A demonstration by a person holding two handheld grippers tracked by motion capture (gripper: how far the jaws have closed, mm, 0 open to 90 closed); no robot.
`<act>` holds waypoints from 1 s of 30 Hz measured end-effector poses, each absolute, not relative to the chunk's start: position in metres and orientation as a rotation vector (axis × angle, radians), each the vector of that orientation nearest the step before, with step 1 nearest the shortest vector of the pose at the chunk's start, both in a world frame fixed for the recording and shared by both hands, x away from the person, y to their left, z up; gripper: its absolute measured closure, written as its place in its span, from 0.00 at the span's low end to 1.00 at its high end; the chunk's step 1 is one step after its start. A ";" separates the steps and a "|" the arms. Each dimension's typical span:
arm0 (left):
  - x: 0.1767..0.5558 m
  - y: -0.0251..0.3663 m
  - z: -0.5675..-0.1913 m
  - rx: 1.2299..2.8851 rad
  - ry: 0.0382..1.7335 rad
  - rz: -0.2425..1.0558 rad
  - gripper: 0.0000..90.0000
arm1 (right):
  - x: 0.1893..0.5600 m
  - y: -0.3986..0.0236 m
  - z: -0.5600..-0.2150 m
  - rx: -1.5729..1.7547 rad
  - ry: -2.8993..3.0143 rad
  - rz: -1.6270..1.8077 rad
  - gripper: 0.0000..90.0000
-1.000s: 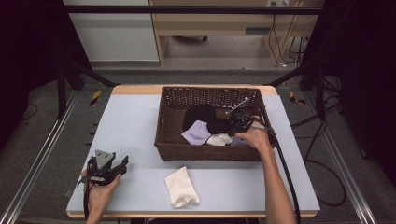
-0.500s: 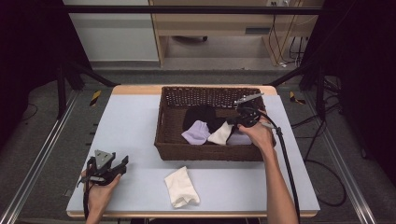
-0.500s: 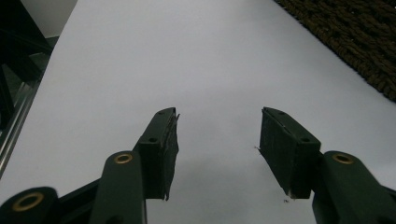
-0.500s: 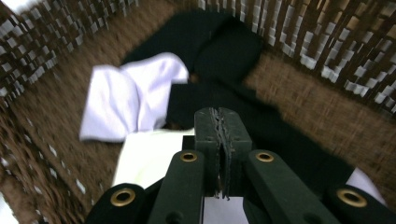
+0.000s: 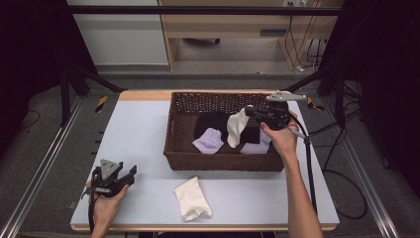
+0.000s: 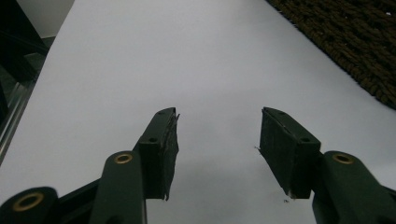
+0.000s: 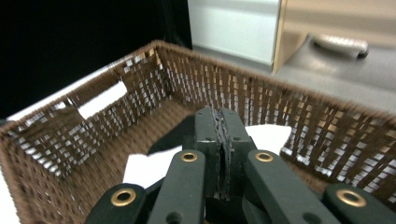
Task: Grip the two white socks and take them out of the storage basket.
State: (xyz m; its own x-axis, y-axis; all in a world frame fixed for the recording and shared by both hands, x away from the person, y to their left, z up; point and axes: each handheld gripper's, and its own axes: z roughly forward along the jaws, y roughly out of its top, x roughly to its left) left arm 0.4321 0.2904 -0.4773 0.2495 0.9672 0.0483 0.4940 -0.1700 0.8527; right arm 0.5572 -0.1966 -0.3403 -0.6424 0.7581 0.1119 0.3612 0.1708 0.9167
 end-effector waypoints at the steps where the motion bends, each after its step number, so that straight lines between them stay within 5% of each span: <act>1: 0.432 0.290 -0.477 1.782 1.342 0.809 0.51 | 0.553 -0.197 -0.336 1.043 2.060 1.484 0.98; 30: 0.428 0.287 -0.474 1.753 1.311 0.787 0.50 | 0.432 -0.189 -0.266 0.706 1.924 1.722 0.98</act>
